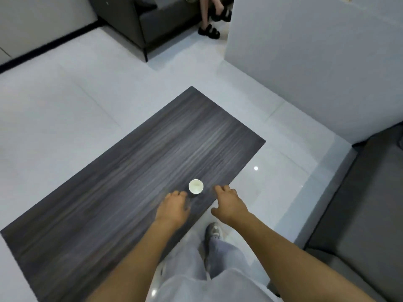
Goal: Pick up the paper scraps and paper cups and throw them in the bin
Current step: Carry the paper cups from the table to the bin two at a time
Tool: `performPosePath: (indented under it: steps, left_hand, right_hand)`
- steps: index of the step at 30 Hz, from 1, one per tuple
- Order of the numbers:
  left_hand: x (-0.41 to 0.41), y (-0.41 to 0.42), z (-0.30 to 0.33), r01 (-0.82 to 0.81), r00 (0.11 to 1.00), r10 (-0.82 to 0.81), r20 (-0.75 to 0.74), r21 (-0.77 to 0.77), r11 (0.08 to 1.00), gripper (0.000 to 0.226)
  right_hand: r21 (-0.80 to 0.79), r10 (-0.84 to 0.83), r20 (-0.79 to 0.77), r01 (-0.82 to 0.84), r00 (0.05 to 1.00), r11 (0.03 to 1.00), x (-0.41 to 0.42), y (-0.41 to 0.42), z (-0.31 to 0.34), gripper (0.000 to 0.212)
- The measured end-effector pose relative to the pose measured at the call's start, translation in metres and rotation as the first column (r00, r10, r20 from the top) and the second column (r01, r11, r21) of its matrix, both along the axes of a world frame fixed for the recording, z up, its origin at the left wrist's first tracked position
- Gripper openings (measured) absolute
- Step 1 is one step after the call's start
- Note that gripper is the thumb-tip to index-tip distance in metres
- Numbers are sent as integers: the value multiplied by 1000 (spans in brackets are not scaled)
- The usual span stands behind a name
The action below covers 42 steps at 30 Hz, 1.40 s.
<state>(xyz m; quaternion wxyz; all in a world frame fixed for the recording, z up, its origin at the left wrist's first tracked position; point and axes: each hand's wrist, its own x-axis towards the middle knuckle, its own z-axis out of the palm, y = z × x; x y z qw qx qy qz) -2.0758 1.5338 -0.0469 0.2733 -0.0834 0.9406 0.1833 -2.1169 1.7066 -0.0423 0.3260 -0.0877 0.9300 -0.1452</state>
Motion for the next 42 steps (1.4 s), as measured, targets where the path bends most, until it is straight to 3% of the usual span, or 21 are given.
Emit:
performPosePath:
  steps: [7,14,20,26,35,42]
  left_hand:
    - [-27,-12,-47,-216,974,215,73,-2,976,45]
    - [-43,-28,-126,-353,933,350,89,20,936,43]
    - [-37,-37,-189,-354,930,352,109,-4,935,51]
    - [-22,-50,-223,-402,904,395,165,10,916,51]
    - [-7,-65,-198,-482,870,478,124,5,876,47]
    - [21,-54,-121,-627,779,627,25,-14,779,46]
  right_hand:
    - [15,178,87,-180,980,984,-63,-20,-46,59]
    - [57,237,147,-248,960,967,-100,-54,-140,72]
    - [69,302,121,-311,946,948,-99,-76,-216,84]
    - [78,351,119,-361,929,929,-84,-88,-257,78]
    - [17,465,90,-468,881,883,-78,-104,-222,68]
    - [-69,675,37,-672,737,738,-57,-119,-138,61]
